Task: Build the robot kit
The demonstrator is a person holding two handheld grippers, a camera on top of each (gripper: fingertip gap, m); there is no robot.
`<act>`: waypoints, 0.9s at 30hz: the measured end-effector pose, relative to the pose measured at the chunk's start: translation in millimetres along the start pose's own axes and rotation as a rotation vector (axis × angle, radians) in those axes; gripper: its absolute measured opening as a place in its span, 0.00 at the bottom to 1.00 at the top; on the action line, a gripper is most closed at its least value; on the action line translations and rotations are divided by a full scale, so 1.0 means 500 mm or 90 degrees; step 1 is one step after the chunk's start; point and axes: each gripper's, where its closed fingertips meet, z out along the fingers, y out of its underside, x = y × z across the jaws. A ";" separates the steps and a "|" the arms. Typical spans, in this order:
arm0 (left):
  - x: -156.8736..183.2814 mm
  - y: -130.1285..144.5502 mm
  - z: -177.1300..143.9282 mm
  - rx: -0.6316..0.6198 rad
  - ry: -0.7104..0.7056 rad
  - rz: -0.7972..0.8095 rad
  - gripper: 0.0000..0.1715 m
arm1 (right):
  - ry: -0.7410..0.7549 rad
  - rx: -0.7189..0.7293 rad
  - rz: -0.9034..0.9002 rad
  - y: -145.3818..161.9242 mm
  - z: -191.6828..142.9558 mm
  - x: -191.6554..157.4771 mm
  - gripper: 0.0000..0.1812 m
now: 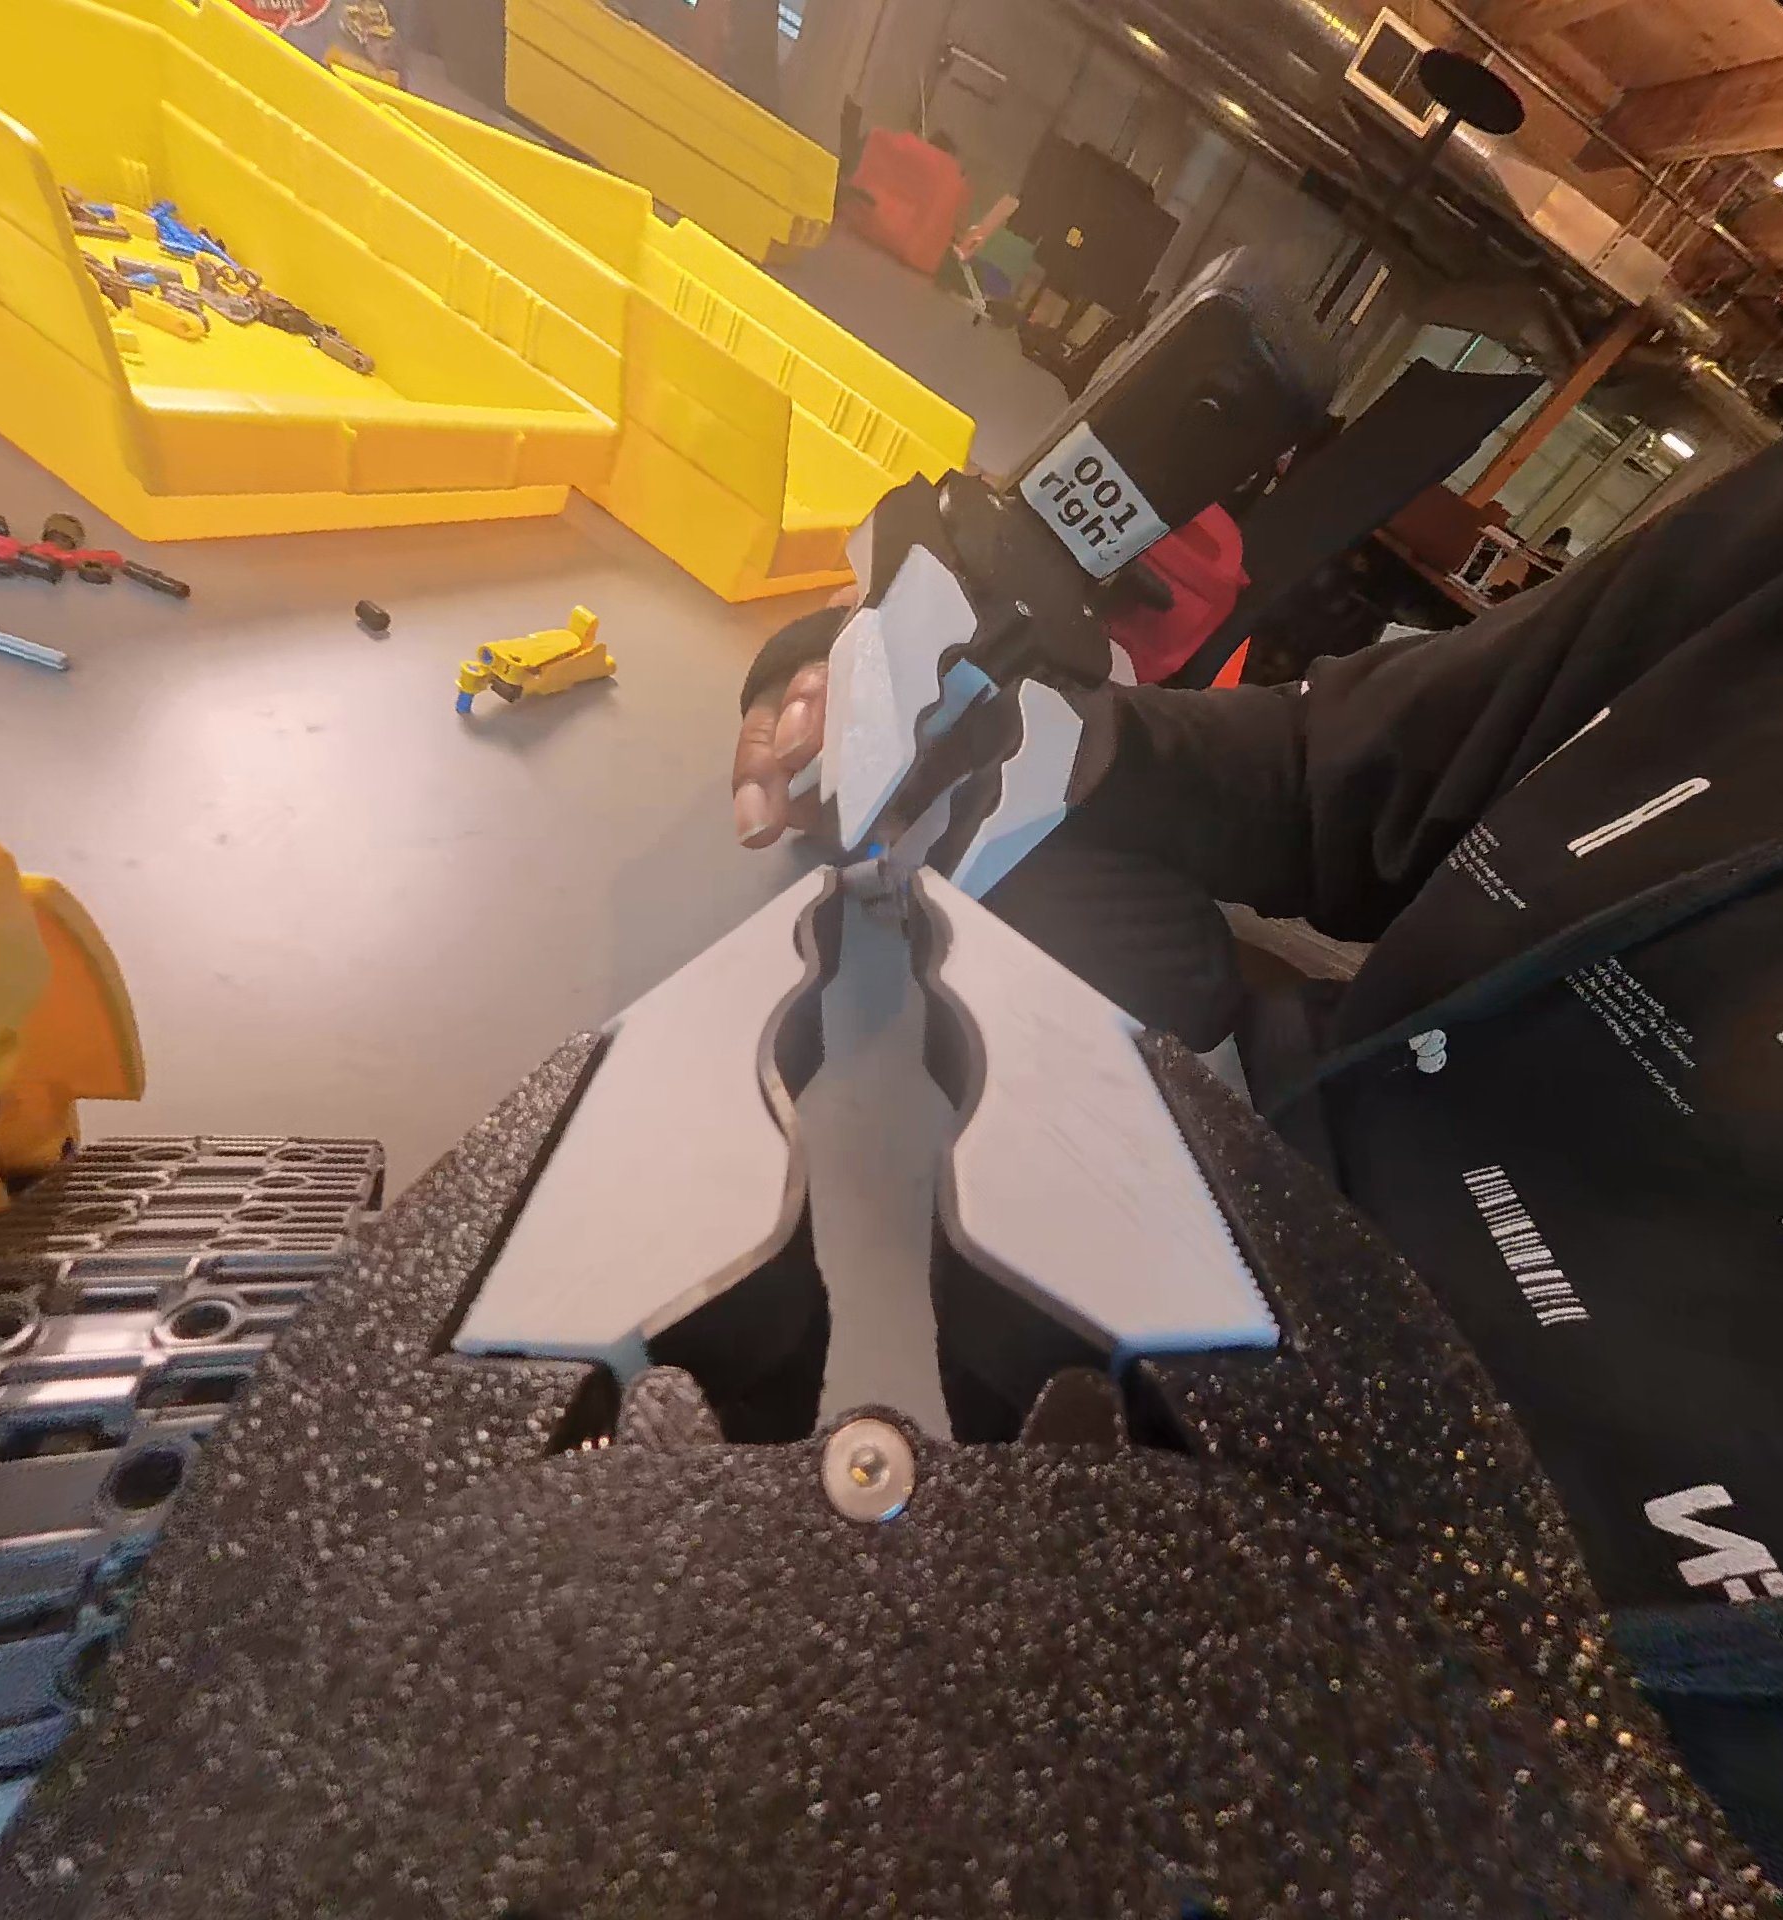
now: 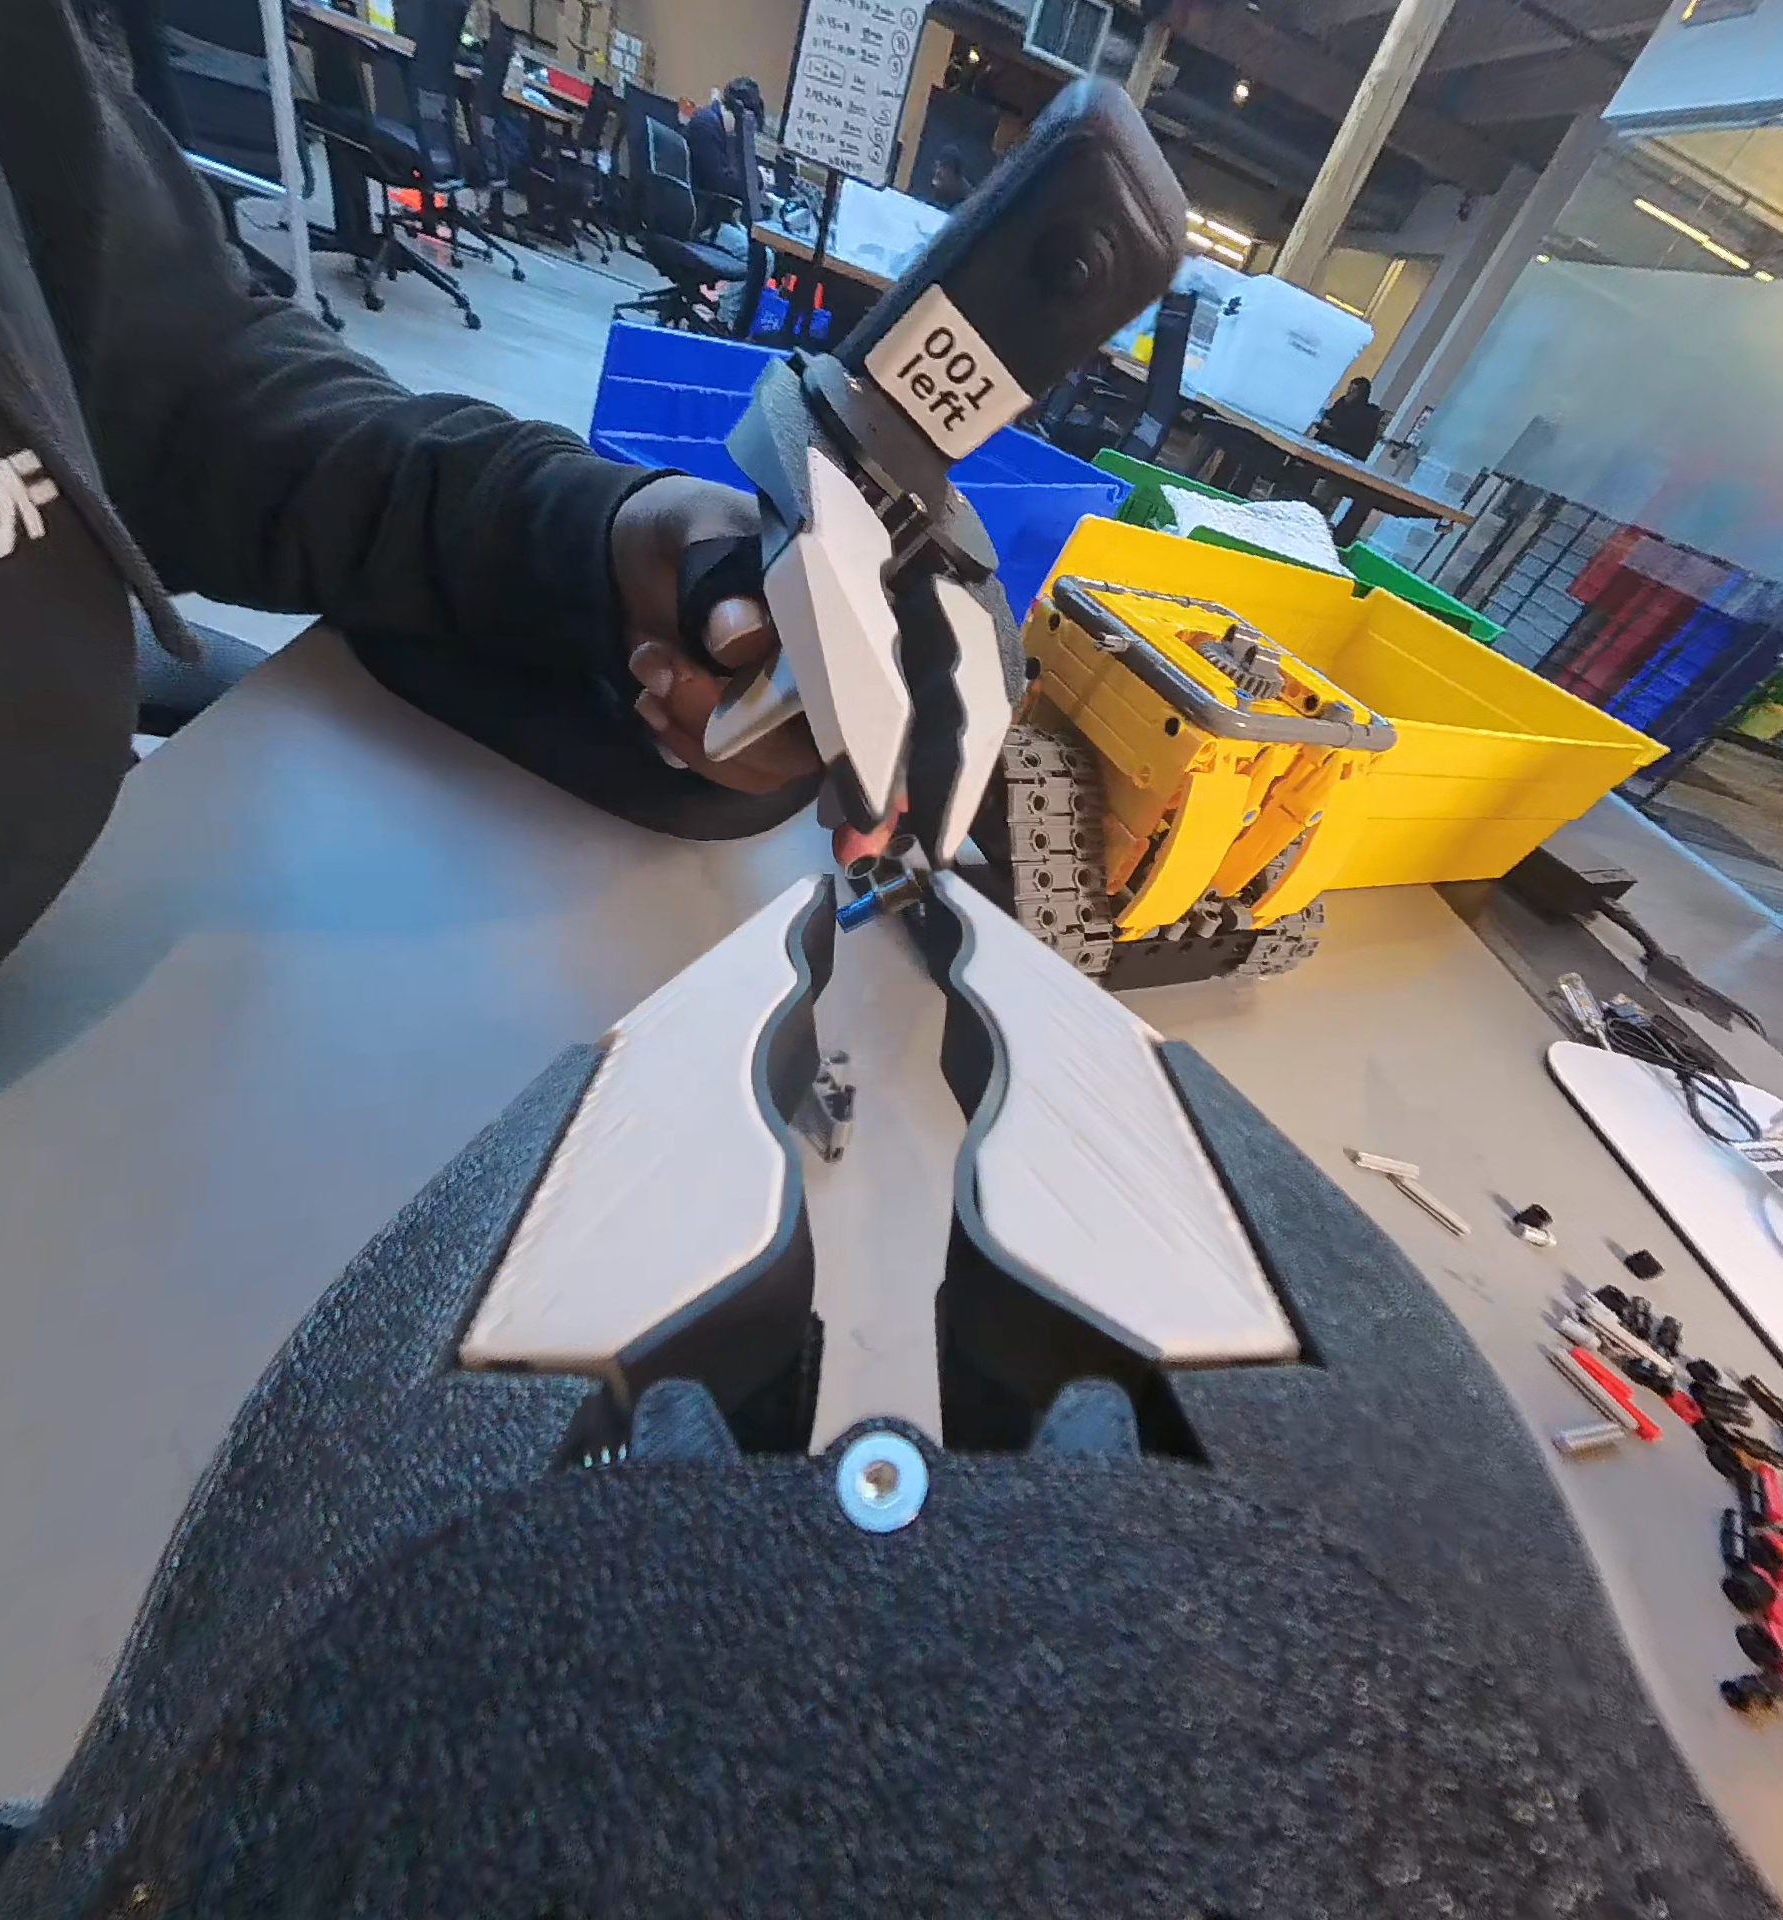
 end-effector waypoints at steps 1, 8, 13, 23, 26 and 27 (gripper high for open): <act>0.000 -0.003 -0.003 0.006 0.000 0.003 0.07 | 0.005 0.001 0.005 0.001 -0.001 0.004 0.09; -0.007 -0.002 -0.010 -0.007 -0.032 0.056 0.10 | 0.019 0.001 0.013 0.002 -0.005 0.015 0.09; -0.031 0.023 -0.016 -0.097 -0.102 0.163 0.13 | 0.057 -0.060 -0.021 0.032 -0.005 0.034 0.09; -0.092 0.170 0.004 -0.413 -0.166 0.334 0.14 | 0.009 -0.143 -0.013 0.082 -0.007 0.022 0.09; -0.102 0.171 0.005 -0.406 -0.180 0.313 0.08 | 0.007 -0.147 -0.009 0.084 -0.006 0.021 0.09; -0.101 0.172 0.005 -0.405 -0.180 0.315 0.09 | 0.004 -0.150 -0.008 0.085 -0.005 0.020 0.09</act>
